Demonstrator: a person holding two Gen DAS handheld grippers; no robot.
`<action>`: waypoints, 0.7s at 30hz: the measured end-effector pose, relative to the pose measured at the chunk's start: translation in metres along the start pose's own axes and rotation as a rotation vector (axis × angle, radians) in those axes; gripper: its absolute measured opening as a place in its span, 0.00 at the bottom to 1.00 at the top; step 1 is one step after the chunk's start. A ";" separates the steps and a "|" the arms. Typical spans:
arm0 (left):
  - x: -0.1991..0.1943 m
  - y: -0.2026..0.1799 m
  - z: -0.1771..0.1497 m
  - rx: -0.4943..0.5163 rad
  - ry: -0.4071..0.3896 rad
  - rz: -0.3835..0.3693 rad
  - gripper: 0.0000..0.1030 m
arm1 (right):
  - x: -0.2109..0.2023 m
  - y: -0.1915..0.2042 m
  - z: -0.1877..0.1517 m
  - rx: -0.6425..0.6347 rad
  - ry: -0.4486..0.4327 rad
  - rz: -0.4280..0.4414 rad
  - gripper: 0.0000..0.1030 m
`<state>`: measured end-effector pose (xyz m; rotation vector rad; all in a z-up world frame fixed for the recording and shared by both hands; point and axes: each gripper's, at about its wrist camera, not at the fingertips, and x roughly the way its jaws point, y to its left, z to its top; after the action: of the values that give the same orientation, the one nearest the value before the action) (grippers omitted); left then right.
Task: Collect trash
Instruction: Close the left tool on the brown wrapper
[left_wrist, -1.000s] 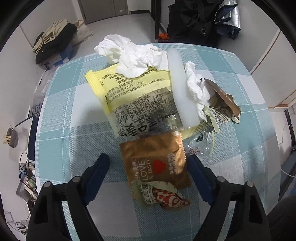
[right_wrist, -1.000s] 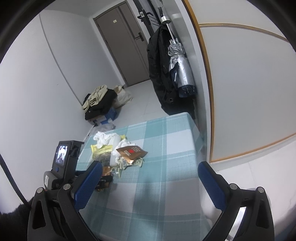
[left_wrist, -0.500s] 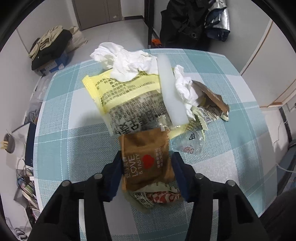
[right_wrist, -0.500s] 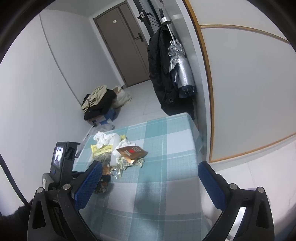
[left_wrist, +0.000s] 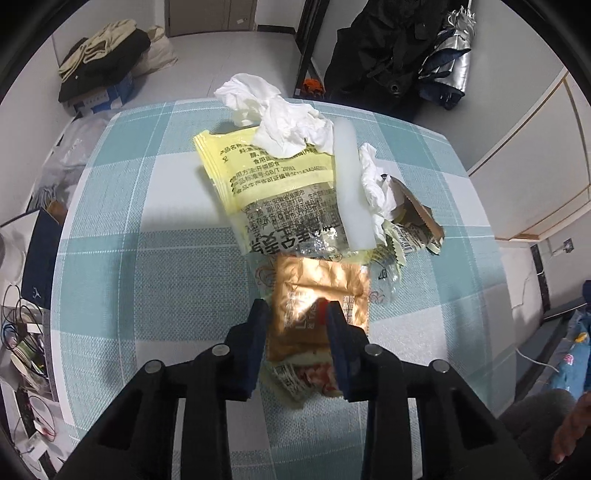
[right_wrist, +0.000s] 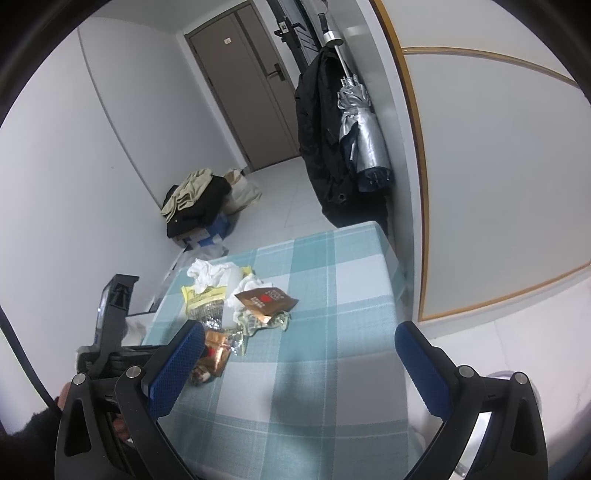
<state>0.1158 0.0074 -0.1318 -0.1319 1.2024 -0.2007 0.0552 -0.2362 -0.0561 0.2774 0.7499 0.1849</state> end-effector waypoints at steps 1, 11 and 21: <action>0.000 0.000 0.001 -0.003 -0.004 -0.001 0.27 | 0.000 0.001 -0.001 -0.005 0.001 -0.003 1.00; -0.016 0.009 -0.002 -0.025 -0.062 -0.051 0.27 | 0.000 0.014 -0.007 -0.036 0.001 -0.021 1.00; 0.010 -0.005 0.003 0.049 0.002 -0.032 0.61 | 0.004 0.017 -0.008 -0.060 0.013 -0.036 1.00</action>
<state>0.1213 0.0003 -0.1391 -0.1082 1.1967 -0.2586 0.0512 -0.2181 -0.0589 0.2057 0.7609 0.1745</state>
